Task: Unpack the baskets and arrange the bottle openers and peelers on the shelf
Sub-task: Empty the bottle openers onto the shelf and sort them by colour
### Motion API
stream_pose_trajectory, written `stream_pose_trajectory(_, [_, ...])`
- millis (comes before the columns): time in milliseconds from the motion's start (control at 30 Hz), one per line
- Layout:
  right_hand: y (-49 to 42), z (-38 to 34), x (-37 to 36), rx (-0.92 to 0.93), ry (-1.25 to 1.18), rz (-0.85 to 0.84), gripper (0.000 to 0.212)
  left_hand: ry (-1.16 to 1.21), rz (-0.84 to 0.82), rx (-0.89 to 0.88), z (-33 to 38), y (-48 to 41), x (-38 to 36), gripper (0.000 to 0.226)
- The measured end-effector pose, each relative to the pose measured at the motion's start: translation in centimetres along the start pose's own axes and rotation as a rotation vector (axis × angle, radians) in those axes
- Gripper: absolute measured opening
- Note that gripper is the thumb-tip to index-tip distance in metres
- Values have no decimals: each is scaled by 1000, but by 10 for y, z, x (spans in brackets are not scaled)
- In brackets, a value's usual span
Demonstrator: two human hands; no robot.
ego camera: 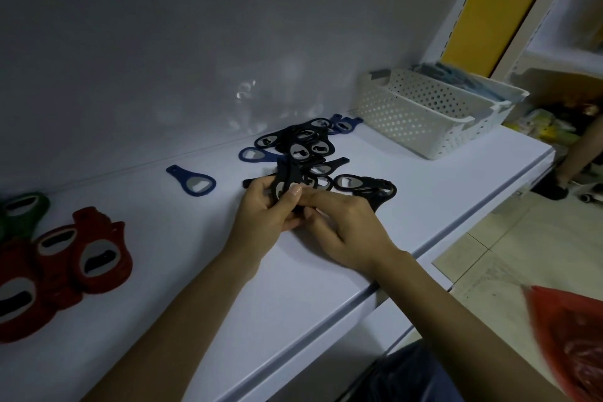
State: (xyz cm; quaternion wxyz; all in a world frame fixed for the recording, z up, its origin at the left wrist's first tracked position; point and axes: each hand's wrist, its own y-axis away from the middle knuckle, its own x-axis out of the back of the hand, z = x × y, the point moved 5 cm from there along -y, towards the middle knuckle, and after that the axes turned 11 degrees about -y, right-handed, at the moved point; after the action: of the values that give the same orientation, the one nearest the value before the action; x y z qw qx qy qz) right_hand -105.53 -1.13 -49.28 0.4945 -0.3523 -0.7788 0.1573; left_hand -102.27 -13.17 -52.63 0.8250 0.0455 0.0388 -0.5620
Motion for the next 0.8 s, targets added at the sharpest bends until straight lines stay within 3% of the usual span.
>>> stream_pose_trajectory(167, [1,4,4,-48,-153,122,23,-17,2,33,2,-2,3,28])
stream_pose_trajectory(233, [1,13,10,-139,-15,241,28,-36,5,38,2,-1,1,25])
stream_pose_trajectory(300, [1,31,15,-346,217,304,41,-51,-6,40,2,1,-1,23])
stream_pose_trajectory(367, [4,49,11,-591,427,168,51,-65,-7,26,2,3,0,24])
stream_pose_trajectory(433, [5,56,7,-680,536,79,45,-78,-3,3,3,4,1,27])
stream_pose_trajectory(533, [-1,42,5,-542,609,46,24,-85,2,-13,4,5,1,32])
stream_pose_trajectory(633, [-6,29,5,-395,613,39,17,-35,-5,8,3,5,3,32])
stream_pose_trajectory(800, [-11,-3,25,-86,408,508,15,-1,9,52,2,2,5,23])
